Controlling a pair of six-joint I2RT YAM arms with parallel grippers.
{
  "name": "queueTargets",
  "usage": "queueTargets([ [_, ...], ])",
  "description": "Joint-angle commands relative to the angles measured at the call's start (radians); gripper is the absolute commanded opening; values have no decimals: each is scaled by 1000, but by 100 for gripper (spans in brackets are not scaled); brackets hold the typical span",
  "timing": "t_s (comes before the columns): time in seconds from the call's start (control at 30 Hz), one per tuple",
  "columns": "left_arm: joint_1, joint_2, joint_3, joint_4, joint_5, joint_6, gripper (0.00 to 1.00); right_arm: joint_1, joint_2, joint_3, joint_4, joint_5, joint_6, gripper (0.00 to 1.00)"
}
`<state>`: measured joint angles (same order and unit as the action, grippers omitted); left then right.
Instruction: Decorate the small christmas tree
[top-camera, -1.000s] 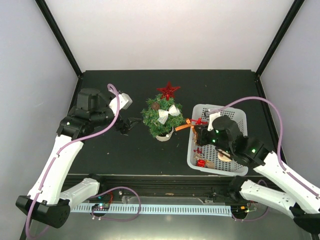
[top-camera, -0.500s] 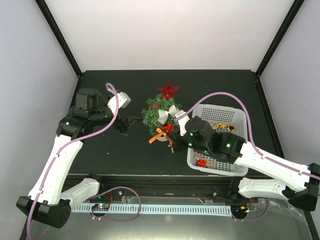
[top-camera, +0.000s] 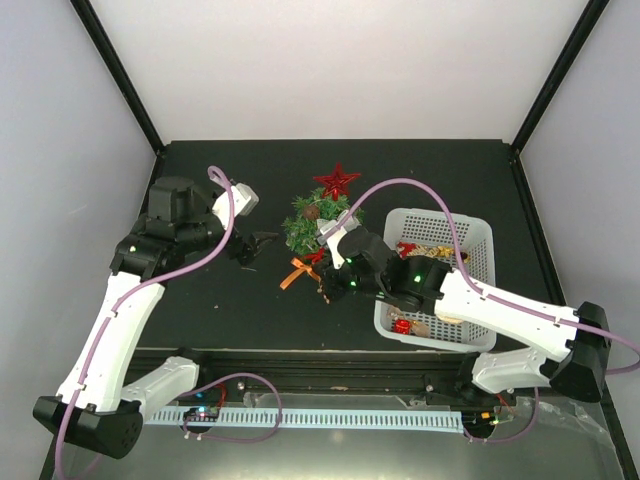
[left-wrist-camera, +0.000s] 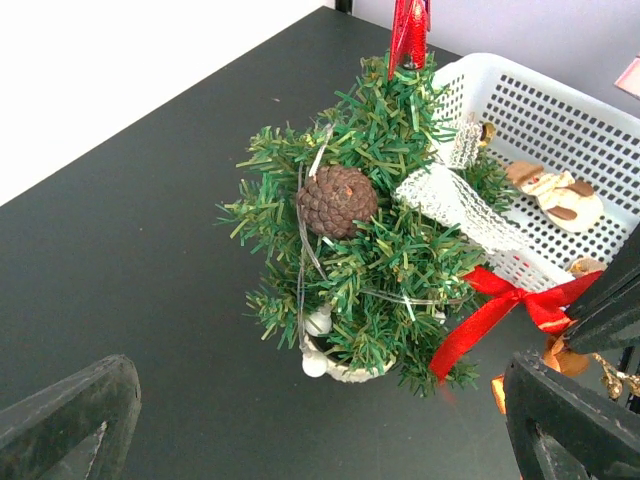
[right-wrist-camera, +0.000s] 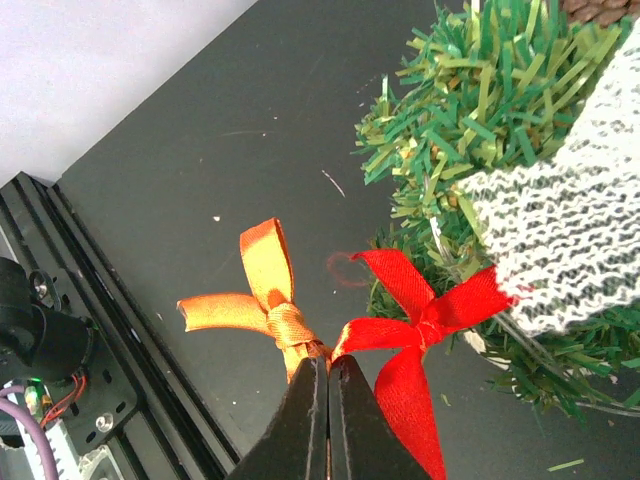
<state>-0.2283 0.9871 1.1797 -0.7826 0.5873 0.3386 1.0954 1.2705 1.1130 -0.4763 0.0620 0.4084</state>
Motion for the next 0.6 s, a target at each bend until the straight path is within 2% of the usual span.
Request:
queueTargets([
  [0.0, 10, -24, -8, 29, 7, -7, 99, 5, -13, 29, 26, 30, -23, 1],
  [0.57, 13, -43, -22, 42, 2, -9, 99, -7, 72, -31, 125, 125, -41, 1],
])
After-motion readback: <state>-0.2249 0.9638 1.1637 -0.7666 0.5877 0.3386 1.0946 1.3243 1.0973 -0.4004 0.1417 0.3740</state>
